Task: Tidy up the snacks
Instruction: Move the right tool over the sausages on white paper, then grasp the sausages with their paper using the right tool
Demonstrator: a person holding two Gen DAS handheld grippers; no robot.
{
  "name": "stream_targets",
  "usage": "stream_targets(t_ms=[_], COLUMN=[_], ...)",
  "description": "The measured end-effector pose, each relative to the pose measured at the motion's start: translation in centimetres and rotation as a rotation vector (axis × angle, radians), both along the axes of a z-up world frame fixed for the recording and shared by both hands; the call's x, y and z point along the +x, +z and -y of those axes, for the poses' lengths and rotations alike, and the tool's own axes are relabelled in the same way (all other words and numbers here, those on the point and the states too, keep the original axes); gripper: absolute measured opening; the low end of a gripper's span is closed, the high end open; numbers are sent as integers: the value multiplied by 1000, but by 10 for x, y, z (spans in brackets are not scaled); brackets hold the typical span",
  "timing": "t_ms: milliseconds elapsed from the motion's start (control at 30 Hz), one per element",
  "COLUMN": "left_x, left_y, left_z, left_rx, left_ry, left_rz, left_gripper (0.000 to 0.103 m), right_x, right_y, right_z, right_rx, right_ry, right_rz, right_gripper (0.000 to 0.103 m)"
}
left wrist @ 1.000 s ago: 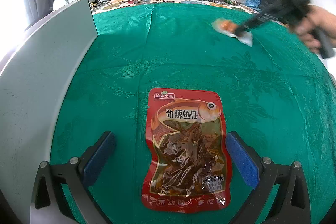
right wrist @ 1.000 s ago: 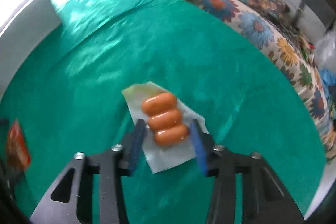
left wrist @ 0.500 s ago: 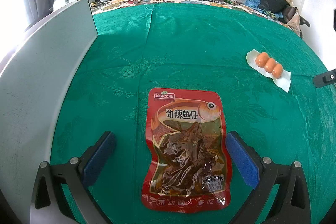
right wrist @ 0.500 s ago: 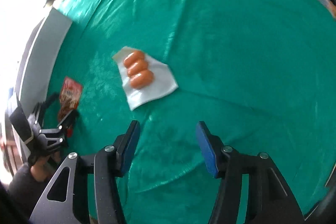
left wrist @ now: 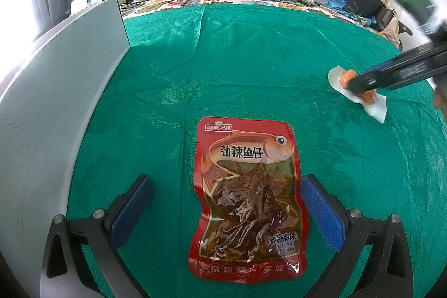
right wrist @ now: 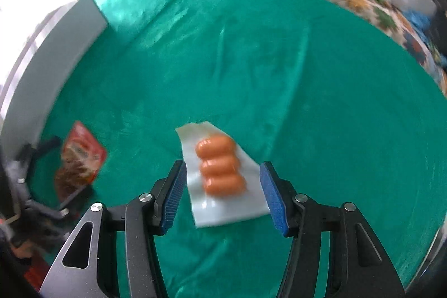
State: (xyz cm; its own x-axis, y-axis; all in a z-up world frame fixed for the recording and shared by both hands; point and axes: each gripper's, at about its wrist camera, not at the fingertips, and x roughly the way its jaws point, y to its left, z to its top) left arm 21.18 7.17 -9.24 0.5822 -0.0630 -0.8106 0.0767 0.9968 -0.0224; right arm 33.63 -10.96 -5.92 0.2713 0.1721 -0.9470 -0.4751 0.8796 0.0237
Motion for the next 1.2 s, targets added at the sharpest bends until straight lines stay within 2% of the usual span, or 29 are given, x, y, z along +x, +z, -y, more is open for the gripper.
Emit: stream_targets(t_ms=[33,67,100,133,167,200,267,333,400,467,533,600,700,800,867,967,1100,1167,1200], left_x=[0,0,0,0,0,0,0,0,0,0,0,0,0,0,0,0,0,0,0], left_y=[0,0,0,0,0,0,0,1,1,1,1,1,1,1,1,1,1,1,1], left_z=[0,0,0,0,0,0,0,0,0,0,0,0,0,0,0,0,0,0,0], left_rx=[0,0,0,0,0,0,0,0,1,0,0,0,0,0,0,0,0,0,0], left_ry=[0,0,0,0,0,0,0,0,0,0,0,0,0,0,0,1,1,1,1], left_rz=[0,0,0,0,0,0,0,0,0,0,0,0,0,0,0,0,0,0,0], left_gripper=[103,103,103,103,103,103,103,103,103,103,103,103,103,103,103,103,103,103,103], right_x=[3,7,9,11,10,9,-5,-34,-60,-81,-91,-95,-96,-104,-110,-114,-119,-121,-123], right_y=[-6,-10,-11,-9,-9,-9,-10,-9,-8,-7,-12,-13,-12,-5,-4,-13,-18,-19,-23], right_z=[-5,-9,-9,-6,-3,-3,-14,-27,-26,-18,-8,7,40,58,56,46,36,31,23], right_rx=[-32,-55,-29,-15,-10,-4,-45,-99,-124,-123,-95,-36,75,141,116,59,24,45,48], right_ry=[2,-1,-16,-74,-102,-109,-1,196,297,312,275,182,-101,-268,-308,-305,-304,-307,-304], right_rz=[-3,9,2,-3,-15,-30,-31,-26,-36,-15,-15,-4,-27,-13,14,24,62,68,72], right_gripper=[61,58,56,45,39,39,38,38,38,38,38,38,38,38,38,38,44,61,64])
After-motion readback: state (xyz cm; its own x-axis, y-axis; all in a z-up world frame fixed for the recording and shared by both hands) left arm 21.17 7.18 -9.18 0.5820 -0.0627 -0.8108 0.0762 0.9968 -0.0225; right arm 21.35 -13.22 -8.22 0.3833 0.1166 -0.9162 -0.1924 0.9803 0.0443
